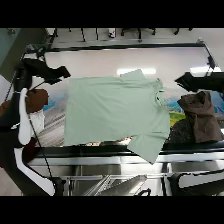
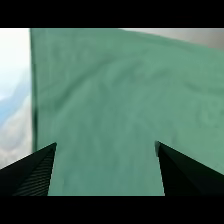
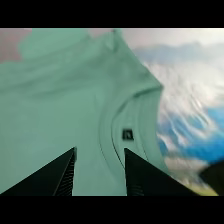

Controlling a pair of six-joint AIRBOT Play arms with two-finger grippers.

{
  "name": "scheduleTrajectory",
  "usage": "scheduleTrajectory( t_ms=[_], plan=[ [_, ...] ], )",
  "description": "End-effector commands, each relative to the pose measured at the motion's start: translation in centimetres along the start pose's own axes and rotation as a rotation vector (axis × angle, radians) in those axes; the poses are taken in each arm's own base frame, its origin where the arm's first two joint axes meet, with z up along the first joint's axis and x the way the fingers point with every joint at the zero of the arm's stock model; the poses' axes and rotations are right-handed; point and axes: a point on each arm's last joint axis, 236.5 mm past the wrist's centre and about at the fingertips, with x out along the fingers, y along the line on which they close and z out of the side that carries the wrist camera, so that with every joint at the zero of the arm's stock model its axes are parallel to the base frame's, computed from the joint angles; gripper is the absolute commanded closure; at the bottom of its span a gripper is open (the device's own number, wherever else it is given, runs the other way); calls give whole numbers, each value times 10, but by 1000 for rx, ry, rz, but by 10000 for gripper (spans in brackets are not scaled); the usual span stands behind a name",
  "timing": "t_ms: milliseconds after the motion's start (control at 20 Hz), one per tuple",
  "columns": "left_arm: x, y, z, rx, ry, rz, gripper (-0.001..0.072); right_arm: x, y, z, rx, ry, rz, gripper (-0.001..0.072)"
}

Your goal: Fold the shirts.

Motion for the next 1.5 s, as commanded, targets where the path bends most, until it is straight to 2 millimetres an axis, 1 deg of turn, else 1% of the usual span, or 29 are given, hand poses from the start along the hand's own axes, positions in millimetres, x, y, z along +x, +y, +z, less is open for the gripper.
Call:
scheduleTrajectory(
  t_ms=[0,50,100,150,250,300,350,400,450,550,600,800,850,950,1000,1050,1100,1150,1200,1250,1300,1350,1400,1450],
  plan=[
    [-53,56,-79,-126,229,49,12,-63,-45,-100,107,240,-93,369],
    [-57,68,-112,-158,293,55,13,-70,-59,-129,162,257,-124,369],
    [-58,76,-150,-191,357,57,12,-71,-71,-153,226,252,-141,369],
    [-56,82,-187,-219,413,58,12,-69,-81,-170,275,246,-146,369],
    [-52,90,-247,-267,503,57,13,-60,-93,-197,316,262,-145,369],
    [-50,92,-272,-283,533,54,13,-56,-96,-207,316,277,-140,369],
    [-47,92,-290,-297,549,47,13,-53,-95,-214,317,292,-130,369],
    [-43,91,-305,-300,555,41,13,-50,-94,-218,329,301,-121,369],
    [-38,90,-313,-306,549,30,13,-47,-95,-221,334,306,-121,368],
    [-28,83,-318,-324,519,-8,13,-41,-93,-227,331,338,-110,360],
    [-22,76,-320,-332,511,-34,13,-36,-90,-232,325,362,-105,305],
    [-4,53,-338,-293,596,-73,15,-8,-77,-253,291,476,-82,305],
    [-1,50,-341,-278,615,-74,109,-2,-75,-257,281,494,-83,305],
    [3,43,-341,-248,643,-80,302,8,-77,-262,273,512,-91,305],
    [4,41,-337,-240,646,-84,414,10,-78,-263,275,515,-93,306],
    [4,40,-331,-233,639,-87,572,12,-78,-264,286,516,-87,308],
    [4,39,-324,-225,622,-87,664,14,-77,-264,294,516,-80,352],
    [4,39,-317,-218,607,-88,693,16,-77,-263,292,511,-73,405],
    [4,38,-312,-212,595,-88,694,19,-76,-259,289,493,-62,498],
    [3,37,-306,-207,581,-90,694,23,-73,-251,283,457,-40,648],
    [2,36,-299,-199,565,-93,694,27,-67,-240,286,415,-8,690],
    [-2,31,-288,-177,535,-97,694,30,-54,-224,296,364,51,689],
    [-11,23,-269,-141,480,-103,694,27,-33,-202,290,314,128,689],
    [-26,10,-245,-94,410,-113,694,17,-8,-177,253,272,208,689]
  ],
)
